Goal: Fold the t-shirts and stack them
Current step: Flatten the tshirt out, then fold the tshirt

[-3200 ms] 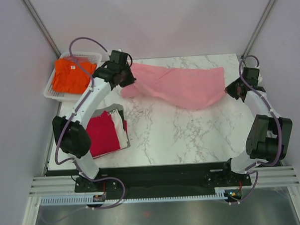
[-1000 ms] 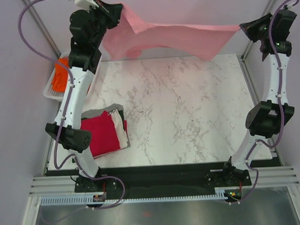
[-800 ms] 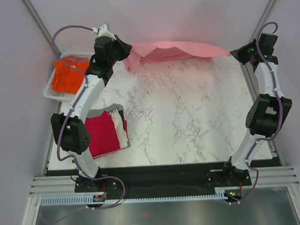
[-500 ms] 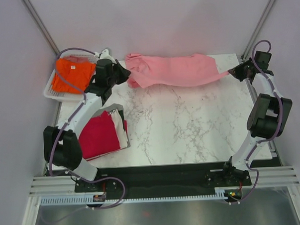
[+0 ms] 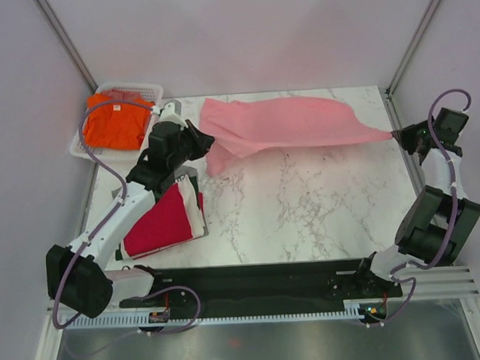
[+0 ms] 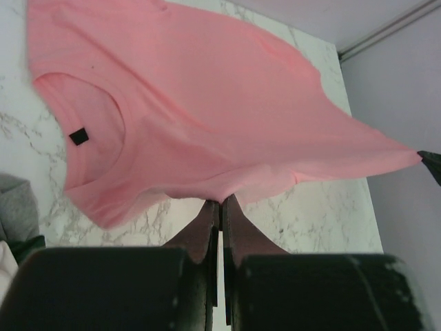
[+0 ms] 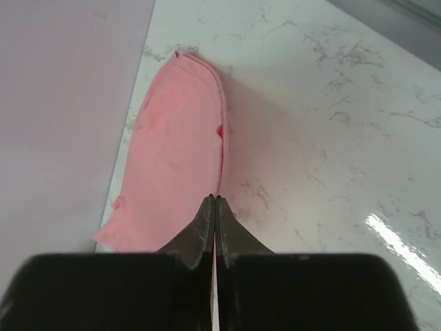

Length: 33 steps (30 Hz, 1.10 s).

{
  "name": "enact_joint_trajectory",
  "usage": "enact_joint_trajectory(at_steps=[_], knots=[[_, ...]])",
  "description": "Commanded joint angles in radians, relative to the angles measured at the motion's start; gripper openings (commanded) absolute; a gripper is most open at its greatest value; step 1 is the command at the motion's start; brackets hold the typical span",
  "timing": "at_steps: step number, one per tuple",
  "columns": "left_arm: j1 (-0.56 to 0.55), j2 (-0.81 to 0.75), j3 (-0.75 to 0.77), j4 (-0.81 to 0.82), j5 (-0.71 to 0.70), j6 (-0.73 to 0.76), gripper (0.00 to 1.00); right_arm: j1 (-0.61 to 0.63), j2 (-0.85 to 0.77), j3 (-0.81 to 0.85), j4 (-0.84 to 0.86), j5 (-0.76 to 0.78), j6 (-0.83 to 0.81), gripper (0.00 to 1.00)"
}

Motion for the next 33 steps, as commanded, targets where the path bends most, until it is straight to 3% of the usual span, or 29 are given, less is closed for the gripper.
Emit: enact_joint_trajectory(at_steps=[1, 15, 20, 33], knots=[[-0.044, -0.066, -0.056, -0.075, -0.04, -0.035, 0.02, -0.037, -0.072, -0.085, 0.011, 0.017, -0.048, 0.0], [-0.139, -0.227, -0.27, -0.17, -0.083, -0.095, 0.02, -0.037, -0.323, -0.323, -0.069, 0.131, -0.165, 0.0], [-0.139, -0.208, -0.239, -0.19, -0.113, -0.094, 0.02, -0.025, -0.272, -0.31, -0.046, 0.132, -0.168, 0.0], [-0.116, 0.076, 0.013, -0.268, -0.174, -0.06, 0.02, 0.067, -0.042, -0.158, -0.041, 0.25, -0.126, 0.0]])
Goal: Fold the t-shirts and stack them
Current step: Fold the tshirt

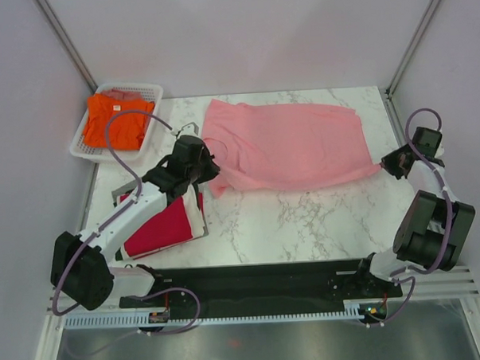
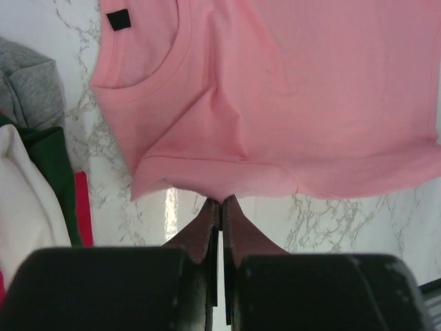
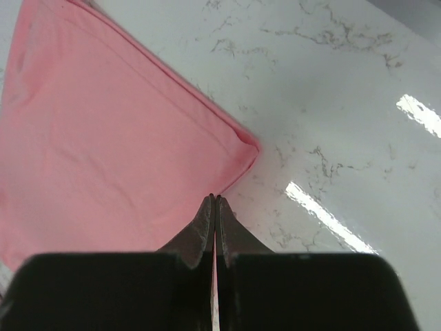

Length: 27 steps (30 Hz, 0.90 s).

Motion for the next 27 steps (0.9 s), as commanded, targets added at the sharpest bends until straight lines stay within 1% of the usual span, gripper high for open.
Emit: enact_joint_trajectory(at_steps=[1, 12, 13, 19, 24, 27], knots=[[0.023, 0.056, 0.096, -0.007, -0.032, 0.016, 0.02, 0.015, 0.042, 0.078, 0.031, 0.061, 0.017, 0.0], [0.118, 0.261, 0.268, -0.01, 0.037, 0.049, 0.02, 0.085, 0.208, 0.213, 0.034, 0.105, 0.057, 0.0], [0.13, 0.277, 0.281, -0.009, 0.061, 0.052, 0.02, 0.09, 0.217, 0.234, 0.034, 0.128, 0.06, 0.0], [0.161, 0.398, 0.37, -0.012, 0.119, 0.062, 0.02, 0.104, 0.292, 0.316, 0.023, 0.142, 0.066, 0.0], [0.195, 0.473, 0.436, -0.013, 0.136, 0.066, 0.02, 0.113, 0.347, 0.36, 0.022, 0.151, 0.073, 0.0], [0.222, 0.527, 0.482, -0.018, 0.184, 0.071, 0.02, 0.122, 0.387, 0.392, 0.022, 0.153, 0.074, 0.0]])
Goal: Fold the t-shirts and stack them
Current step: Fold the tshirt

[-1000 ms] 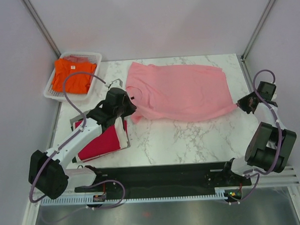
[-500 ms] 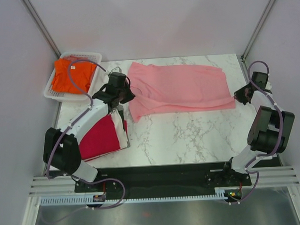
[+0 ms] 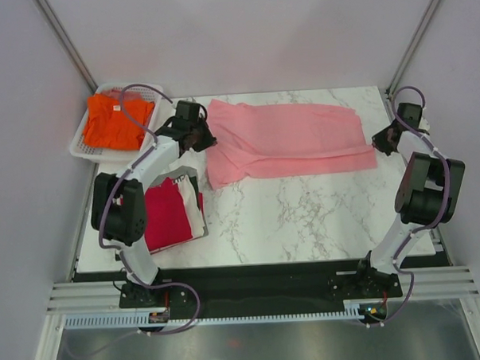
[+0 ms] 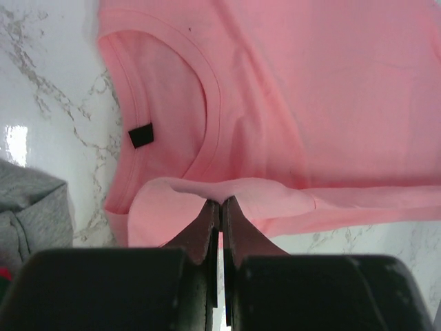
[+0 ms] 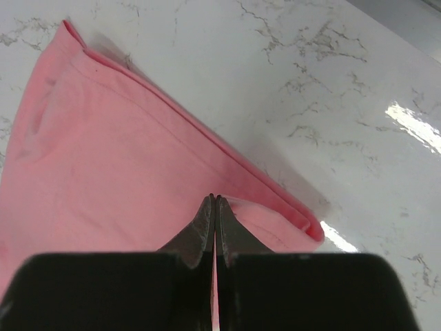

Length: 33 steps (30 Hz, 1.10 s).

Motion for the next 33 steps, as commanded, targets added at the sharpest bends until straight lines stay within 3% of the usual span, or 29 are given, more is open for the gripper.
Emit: enact_joint_trajectory(at_steps=[1, 3, 4, 5, 6, 7, 10, 12, 18, 22, 29, 33], knots=[[0.038, 0.053, 0.09, -0.006, 0.061, 0.038, 0.02, 0.013, 0.045, 0.069, 0.015, 0.03, 0.017, 0.0], [0.048, 0.094, 0.124, -0.01, 0.072, 0.034, 0.02, 0.022, 0.077, 0.099, 0.017, 0.033, 0.02, 0.0], [0.054, 0.107, 0.131, -0.007, 0.073, 0.026, 0.02, 0.024, 0.09, 0.11, 0.015, 0.033, 0.018, 0.06], [0.057, 0.12, 0.144, -0.006, 0.076, 0.026, 0.02, 0.026, 0.099, 0.123, 0.015, 0.031, 0.017, 0.14], [0.062, 0.152, 0.176, -0.007, 0.087, 0.029, 0.06, 0.029, 0.106, 0.135, 0.015, 0.036, 0.018, 0.41], [0.063, 0.168, 0.196, -0.007, 0.095, 0.032, 0.1, 0.029, 0.107, 0.133, 0.015, 0.039, 0.018, 0.47], [0.068, 0.196, 0.249, -0.007, 0.119, 0.045, 0.47, 0.032, 0.059, 0.088, 0.023, 0.068, 0.017, 0.63], [0.068, 0.182, 0.248, -0.004, 0.119, 0.057, 0.63, 0.032, -0.005, 0.014, 0.046, 0.076, 0.006, 0.66], [0.052, 0.041, 0.117, 0.011, 0.098, 0.051, 0.78, 0.03, -0.205, -0.252, 0.165, 0.074, 0.006, 0.65], [0.025, -0.062, -0.019, 0.011, 0.073, 0.009, 0.77, 0.032, -0.245, -0.334, 0.215, 0.054, 0.021, 0.61], [-0.033, -0.206, -0.213, 0.042, -0.023, -0.064, 0.79, 0.032, -0.158, -0.333, 0.257, 0.068, 0.053, 0.54], [-0.053, -0.271, -0.324, 0.132, -0.011, -0.083, 0.88, 0.03, -0.102, -0.279, 0.256, 0.062, 0.073, 0.53]])
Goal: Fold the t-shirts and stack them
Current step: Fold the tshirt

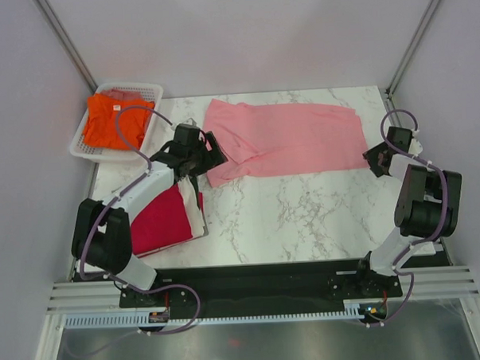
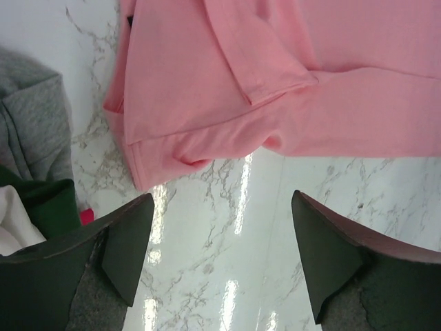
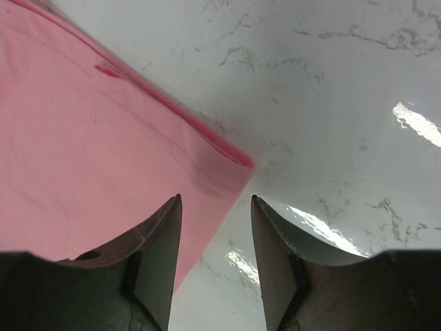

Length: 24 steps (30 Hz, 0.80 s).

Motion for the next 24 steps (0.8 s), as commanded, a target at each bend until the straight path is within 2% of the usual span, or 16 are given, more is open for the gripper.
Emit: enact_joint_trajectory(at_steps=[1, 6, 10, 11, 12, 14, 15, 20, 24], knots=[[-0.012, -0.064, -0.06, 0.094, -0.028, -0.051, 0.89, 0.0, 0.043, 0.058, 0.043, 0.019, 0.033, 0.53], [-0.012, -0.067, -0.106, 0.095, -0.015, -0.068, 0.89, 0.0, 0.086, 0.068, 0.03, 0.042, 0.057, 0.53], [-0.015, -0.065, -0.13, 0.095, -0.014, -0.075, 0.89, 0.0, 0.12, 0.068, 0.04, 0.06, 0.068, 0.46], [-0.017, -0.064, -0.133, 0.092, -0.017, -0.075, 0.89, 0.0, 0.135, 0.072, 0.042, 0.062, 0.07, 0.4], [-0.018, -0.061, -0.141, 0.094, -0.022, -0.074, 0.89, 0.0, 0.141, 0.081, 0.042, 0.071, 0.07, 0.27], [-0.023, -0.051, -0.143, 0.092, -0.031, -0.068, 0.87, 0.0, 0.155, 0.088, 0.039, 0.082, 0.071, 0.15], [-0.023, -0.038, -0.14, 0.091, -0.032, -0.06, 0.86, -0.001, 0.155, 0.095, 0.028, 0.095, 0.071, 0.02], [-0.028, 0.028, -0.106, 0.079, -0.023, -0.031, 0.77, -0.016, 0.112, 0.088, 0.011, 0.134, 0.071, 0.0], [-0.029, 0.087, -0.066, 0.069, -0.029, -0.008, 0.63, -0.058, 0.099, 0.095, -0.001, 0.105, 0.061, 0.0]])
